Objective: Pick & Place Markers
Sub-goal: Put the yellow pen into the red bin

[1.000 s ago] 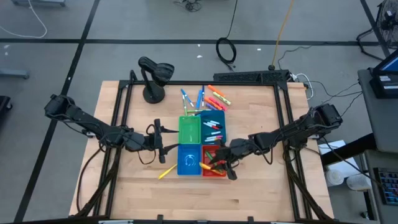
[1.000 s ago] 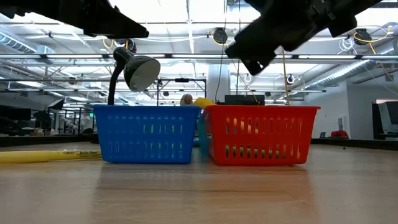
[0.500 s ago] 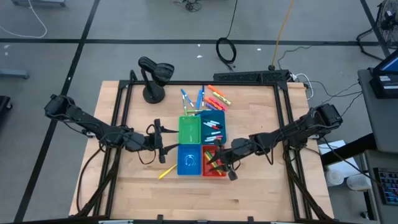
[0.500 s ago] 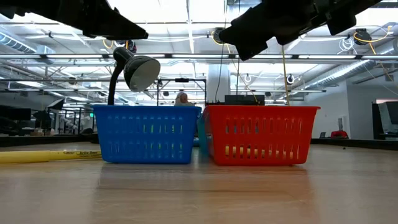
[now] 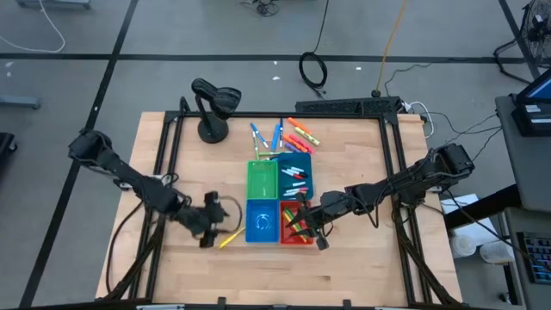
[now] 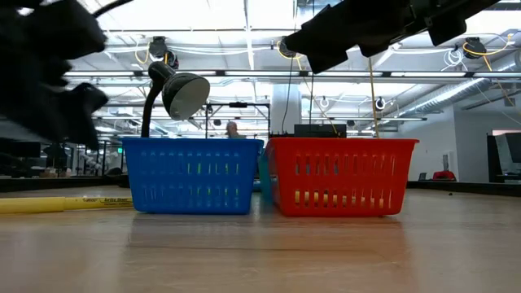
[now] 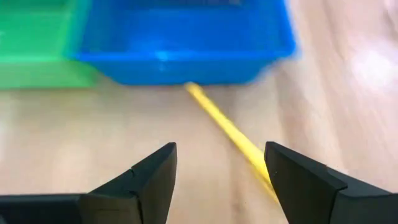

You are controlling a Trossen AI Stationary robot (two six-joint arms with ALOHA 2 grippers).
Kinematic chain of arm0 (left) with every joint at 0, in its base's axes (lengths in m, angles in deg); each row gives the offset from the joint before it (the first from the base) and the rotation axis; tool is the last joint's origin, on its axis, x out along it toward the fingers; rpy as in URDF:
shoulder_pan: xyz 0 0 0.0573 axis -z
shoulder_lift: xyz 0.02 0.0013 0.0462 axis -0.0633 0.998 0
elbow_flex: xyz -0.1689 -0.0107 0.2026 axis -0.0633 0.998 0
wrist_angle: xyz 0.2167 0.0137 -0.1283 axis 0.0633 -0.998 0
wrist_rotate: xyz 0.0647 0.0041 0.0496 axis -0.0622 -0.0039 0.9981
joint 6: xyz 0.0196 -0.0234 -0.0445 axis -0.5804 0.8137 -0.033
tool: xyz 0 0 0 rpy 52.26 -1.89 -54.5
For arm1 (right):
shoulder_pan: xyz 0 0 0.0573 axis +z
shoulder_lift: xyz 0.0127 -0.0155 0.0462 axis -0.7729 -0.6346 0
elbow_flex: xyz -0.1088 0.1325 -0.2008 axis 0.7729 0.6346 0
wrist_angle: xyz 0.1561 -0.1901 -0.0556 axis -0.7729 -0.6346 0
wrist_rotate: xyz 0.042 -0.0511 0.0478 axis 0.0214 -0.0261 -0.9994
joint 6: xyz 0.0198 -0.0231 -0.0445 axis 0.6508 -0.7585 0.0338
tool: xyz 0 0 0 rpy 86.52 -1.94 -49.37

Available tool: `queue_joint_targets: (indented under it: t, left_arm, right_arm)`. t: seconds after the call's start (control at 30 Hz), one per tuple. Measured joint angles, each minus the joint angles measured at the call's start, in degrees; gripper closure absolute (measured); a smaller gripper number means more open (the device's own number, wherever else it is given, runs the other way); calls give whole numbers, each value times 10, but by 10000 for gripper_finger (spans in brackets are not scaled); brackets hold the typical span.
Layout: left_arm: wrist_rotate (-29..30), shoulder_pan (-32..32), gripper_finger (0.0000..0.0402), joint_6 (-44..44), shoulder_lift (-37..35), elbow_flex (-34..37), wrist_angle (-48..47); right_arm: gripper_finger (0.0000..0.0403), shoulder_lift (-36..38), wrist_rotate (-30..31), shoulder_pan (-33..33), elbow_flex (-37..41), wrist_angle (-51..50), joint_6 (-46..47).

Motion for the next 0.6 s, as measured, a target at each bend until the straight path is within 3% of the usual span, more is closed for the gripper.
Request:
queue_joint_targets:
  t: [0.2,0.43,0.6]
  left_arm:
    - [6,51,156,63,98,-69,-17]
    - [-39,32,156,114,230,-151,-112]
    - [-81,12,156,117,254,-163,-113]
  right_arm:
    - [293,0,0,-7,0,3,1]
    - [293,0,1,-11,0,0,3]
    - [295,0,0,-11,0,0,16]
